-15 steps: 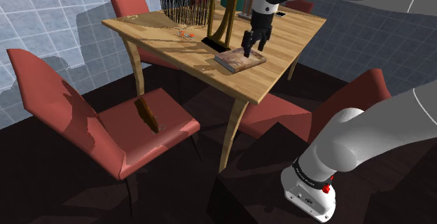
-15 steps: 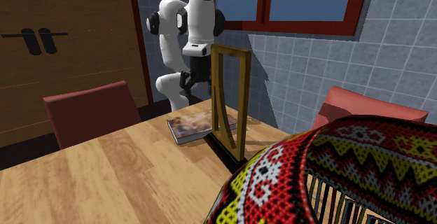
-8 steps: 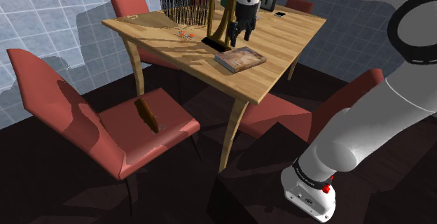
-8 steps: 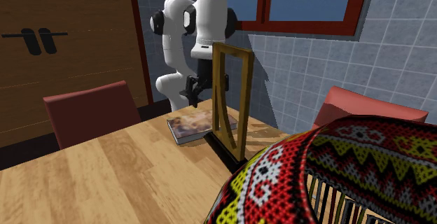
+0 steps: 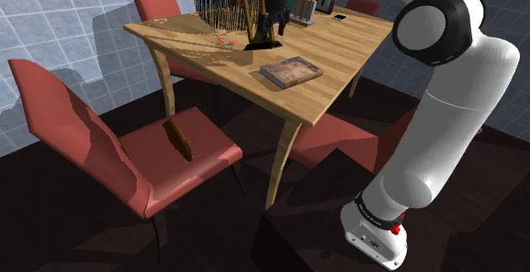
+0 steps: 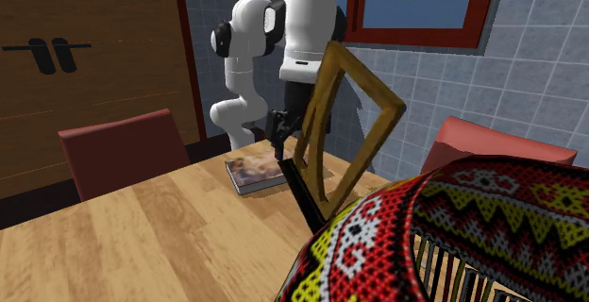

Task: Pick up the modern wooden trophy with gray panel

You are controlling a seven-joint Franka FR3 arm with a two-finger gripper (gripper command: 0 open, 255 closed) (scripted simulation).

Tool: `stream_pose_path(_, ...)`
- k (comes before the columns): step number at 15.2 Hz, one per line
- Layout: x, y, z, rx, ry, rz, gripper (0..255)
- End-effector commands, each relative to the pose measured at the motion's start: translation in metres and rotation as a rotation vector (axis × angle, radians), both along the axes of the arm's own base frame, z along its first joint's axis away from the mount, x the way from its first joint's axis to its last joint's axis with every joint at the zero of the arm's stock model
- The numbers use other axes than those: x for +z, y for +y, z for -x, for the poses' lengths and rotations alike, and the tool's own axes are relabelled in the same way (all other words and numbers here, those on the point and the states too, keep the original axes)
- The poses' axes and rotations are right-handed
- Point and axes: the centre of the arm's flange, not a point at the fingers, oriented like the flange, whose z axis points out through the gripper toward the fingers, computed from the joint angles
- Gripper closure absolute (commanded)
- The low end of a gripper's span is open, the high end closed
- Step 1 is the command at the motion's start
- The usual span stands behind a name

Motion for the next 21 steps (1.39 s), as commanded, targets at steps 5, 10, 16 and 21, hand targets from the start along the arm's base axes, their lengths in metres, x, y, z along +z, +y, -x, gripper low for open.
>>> stream_pose_path(5,0.006,-0.003,-0.07,0.024,-0.01,0.021,0)
stream_pose_path(10,-0.02,-0.003,-0.07,0.024,-0.01,0.021,0)
stream_pose_path(16,-0.026,-0.007,-0.068,0.024,-0.011,0.021,255)
stream_pose_path(21,-0.018,-0.002,-0.066,0.023,-0.009,0.021,255)
